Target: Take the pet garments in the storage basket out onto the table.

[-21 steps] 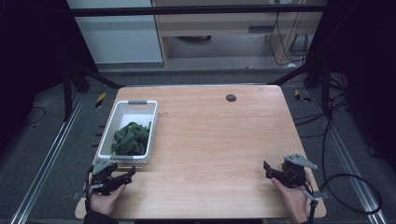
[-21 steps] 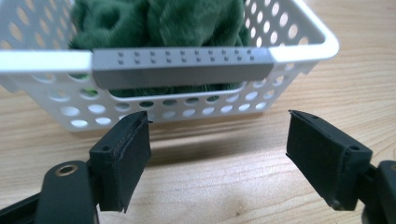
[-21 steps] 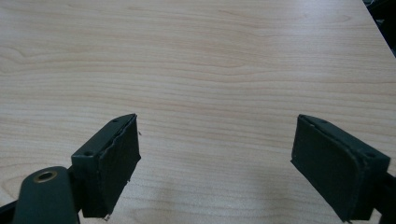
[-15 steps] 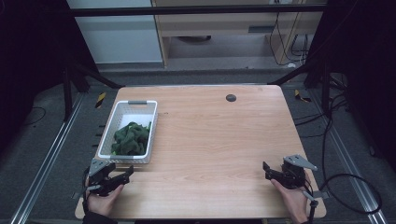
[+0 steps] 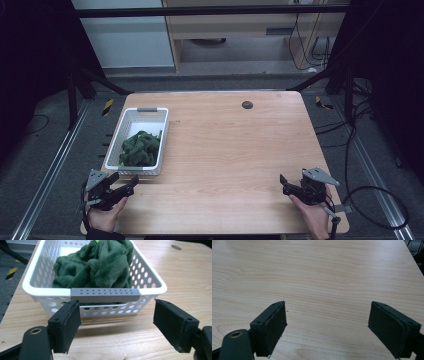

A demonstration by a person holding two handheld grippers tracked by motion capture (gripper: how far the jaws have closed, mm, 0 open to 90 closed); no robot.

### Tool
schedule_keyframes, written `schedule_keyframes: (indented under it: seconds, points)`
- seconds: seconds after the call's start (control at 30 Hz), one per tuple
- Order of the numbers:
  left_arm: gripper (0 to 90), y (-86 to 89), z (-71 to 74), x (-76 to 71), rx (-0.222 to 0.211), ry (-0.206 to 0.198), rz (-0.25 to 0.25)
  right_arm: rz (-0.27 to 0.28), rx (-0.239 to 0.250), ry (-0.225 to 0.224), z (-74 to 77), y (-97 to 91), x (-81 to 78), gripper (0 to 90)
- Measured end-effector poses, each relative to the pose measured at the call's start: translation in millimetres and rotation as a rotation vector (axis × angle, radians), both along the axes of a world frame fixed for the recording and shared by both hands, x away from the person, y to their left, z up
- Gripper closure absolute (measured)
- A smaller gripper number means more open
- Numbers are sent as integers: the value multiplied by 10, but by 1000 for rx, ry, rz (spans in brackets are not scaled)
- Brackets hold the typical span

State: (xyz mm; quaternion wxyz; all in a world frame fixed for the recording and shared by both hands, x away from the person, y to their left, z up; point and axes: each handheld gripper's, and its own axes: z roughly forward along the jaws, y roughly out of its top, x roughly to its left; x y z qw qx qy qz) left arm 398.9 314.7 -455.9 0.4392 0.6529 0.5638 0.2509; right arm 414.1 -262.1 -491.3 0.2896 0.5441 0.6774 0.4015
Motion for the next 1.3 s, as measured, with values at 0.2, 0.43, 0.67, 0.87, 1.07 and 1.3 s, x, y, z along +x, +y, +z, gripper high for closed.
schedule_keyframes:
  seconds: [0.2,0.43,0.67,0.87,1.07,1.3]
  points:
    - [210,17,74,-21,-19,-22,-2,4,-5,5,-2,15,-1,148]
    - [210,33,111,-28,-28,-36,3,6,-9,-4,2,10,4,147]
    - [208,44,178,-30,-27,-53,3,8,-5,-9,10,24,1,146]
    - [207,41,215,-14,-22,-60,0,13,-6,-7,9,39,4,146]
    - [205,37,275,2,-13,-70,-8,20,-9,-2,0,42,13,142]
    - [203,33,359,37,10,-86,-14,18,-13,-2,-7,45,16,142]
